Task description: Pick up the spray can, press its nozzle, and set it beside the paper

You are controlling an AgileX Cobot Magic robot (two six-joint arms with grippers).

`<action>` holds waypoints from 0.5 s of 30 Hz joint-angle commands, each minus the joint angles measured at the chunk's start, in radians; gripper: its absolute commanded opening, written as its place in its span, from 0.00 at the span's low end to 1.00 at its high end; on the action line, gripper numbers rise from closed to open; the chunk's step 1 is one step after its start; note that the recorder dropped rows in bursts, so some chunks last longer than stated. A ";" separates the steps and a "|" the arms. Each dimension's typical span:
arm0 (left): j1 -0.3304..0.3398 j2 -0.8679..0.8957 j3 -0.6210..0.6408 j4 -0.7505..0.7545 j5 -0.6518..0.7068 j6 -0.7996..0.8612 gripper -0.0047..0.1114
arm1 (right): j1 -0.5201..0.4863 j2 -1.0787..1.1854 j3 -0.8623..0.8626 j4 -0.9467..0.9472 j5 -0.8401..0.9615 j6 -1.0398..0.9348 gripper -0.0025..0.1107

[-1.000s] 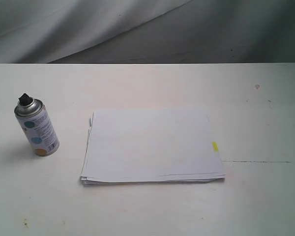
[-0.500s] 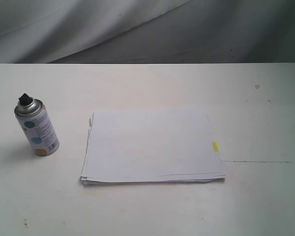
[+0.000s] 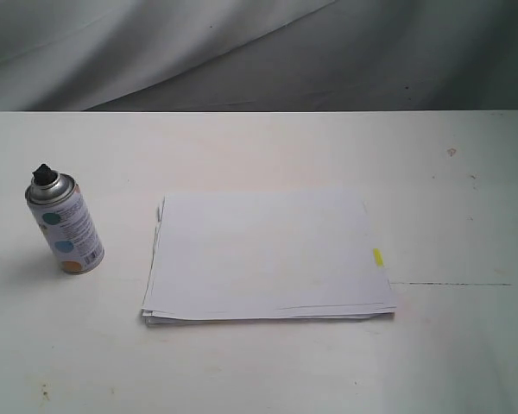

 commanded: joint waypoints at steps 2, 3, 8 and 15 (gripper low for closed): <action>0.000 -0.002 0.009 0.009 0.010 -0.001 0.04 | 0.000 -0.002 0.070 0.004 -0.067 -0.004 0.02; 0.000 -0.002 0.009 0.009 0.010 -0.001 0.04 | 0.000 -0.002 0.083 0.004 -0.076 -0.004 0.02; 0.000 -0.002 0.009 0.069 0.012 0.001 0.04 | 0.000 -0.002 0.117 0.004 -0.133 -0.002 0.02; 0.000 -0.002 0.009 0.124 0.022 0.000 0.04 | 0.000 -0.002 0.122 0.015 -0.133 -0.002 0.02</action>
